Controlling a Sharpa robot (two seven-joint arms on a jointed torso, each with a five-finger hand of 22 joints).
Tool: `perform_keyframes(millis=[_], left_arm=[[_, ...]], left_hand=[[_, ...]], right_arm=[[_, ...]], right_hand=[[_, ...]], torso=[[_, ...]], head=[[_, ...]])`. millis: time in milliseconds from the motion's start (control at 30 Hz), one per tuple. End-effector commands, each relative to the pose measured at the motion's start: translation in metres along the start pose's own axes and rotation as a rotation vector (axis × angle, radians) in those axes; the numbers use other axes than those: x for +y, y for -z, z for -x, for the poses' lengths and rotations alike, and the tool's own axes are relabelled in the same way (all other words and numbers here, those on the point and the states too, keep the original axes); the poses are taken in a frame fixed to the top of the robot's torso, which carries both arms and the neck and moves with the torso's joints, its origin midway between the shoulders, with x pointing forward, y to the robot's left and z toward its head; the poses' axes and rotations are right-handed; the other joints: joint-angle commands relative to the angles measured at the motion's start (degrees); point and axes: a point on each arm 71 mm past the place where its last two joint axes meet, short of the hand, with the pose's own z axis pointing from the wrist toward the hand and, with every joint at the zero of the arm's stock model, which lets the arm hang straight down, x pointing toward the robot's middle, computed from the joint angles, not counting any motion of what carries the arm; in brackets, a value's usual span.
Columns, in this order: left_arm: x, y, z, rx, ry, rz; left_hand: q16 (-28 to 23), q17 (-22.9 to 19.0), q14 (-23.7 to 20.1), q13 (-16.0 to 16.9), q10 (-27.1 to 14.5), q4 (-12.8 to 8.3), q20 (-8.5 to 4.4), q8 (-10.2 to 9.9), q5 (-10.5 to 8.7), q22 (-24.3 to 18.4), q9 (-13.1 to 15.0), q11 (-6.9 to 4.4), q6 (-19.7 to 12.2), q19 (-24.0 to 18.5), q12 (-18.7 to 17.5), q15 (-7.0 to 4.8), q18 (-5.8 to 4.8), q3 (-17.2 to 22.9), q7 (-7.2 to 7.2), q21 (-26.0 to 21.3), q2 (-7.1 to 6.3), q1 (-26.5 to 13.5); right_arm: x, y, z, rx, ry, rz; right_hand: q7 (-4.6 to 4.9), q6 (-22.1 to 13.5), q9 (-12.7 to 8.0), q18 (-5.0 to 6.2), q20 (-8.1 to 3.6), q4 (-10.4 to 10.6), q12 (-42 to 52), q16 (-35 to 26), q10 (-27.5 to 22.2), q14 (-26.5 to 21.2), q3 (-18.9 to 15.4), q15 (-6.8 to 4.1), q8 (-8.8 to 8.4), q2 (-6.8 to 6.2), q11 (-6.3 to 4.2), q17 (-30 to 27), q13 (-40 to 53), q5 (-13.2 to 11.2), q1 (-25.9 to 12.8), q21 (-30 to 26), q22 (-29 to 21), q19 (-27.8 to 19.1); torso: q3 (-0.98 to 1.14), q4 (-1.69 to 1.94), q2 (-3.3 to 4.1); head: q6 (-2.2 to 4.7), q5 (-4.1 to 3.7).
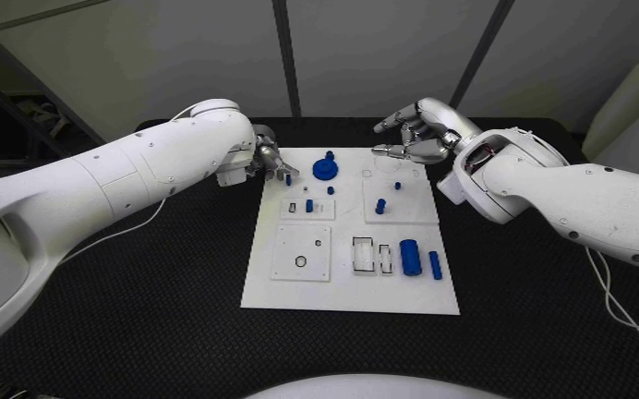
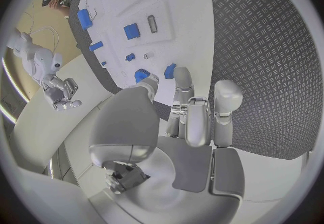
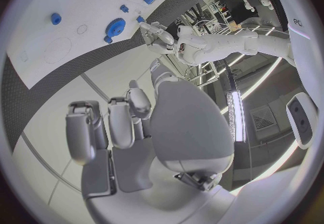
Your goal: Assemble the parts on the task board
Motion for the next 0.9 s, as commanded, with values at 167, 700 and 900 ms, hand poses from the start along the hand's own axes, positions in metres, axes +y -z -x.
perform_keyframes(millis=[167,700,900], left_arm=[[0.0005,-0.0019,-0.0014,0.006,-0.009,-0.003],[-0.0006,-0.0036,-0.0011,-0.023,-0.012,-0.011],[-0.0011,-0.004,-0.0012,-0.025,-0.011,-0.011]], left_hand=[[0.4,6.3,3.7,0.2,0.1,-0.5,0.32,-0.3,-0.23,0.2,-0.3,0.07,0.8,0.2,0.1,0.35,-0.3,0.3,-0.08,0.1,0.75,1.5],[1.0,7.0,3.9,0.5,0.4,-1.5,0.16,0.0,-0.23,0.9,-0.4,-0.25,1.7,0.7,0.5,0.13,-0.39,0.9,-0.46,0.5,1.96,3.9],[1.2,7.1,4.0,0.3,0.5,-1.7,0.12,0.1,-0.24,1.0,-0.4,-0.32,1.9,0.7,0.1,0.09,-0.41,1.0,-0.55,0.5,2.16,4.4]], right_arm=[[0.0017,-0.0005,0.0003,0.004,0.003,0.008],[0.0026,-0.0001,-0.0002,0.008,0.003,0.011],[0.0024,-0.0002,-0.0002,0.009,0.003,0.01]], right_hand=[[-0.02,0.5,-0.1,-0.23,-0.37,0.1,0.4,0.0,-0.1,2.0,0.0,-0.31,-0.34,0.06,-0.1,0.1,0.1,0.4,-0.6,-0.1,12.9,4.4],[-0.03,0.6,-0.1,-0.23,-0.37,0.1,0.5,0.0,0.0,2.0,0.1,-0.31,-0.34,0.23,-0.12,0.1,0.2,0.4,-0.5,-0.1,12.9,4.4],[-0.03,0.6,-0.1,-0.23,-0.37,0.1,0.5,0.0,0.0,2.0,0.1,-0.31,-0.34,0.23,-0.12,0.1,0.2,0.4,-0.5,-0.1,12.9,4.4]], torso=[[0.0,0.01,-0.01],[0.04,0.06,-0.06],[0.02,0.05,-0.06]], head=[[-0.14,-0.1],[-0.4,-0.3],[-0.4,-0.28]])
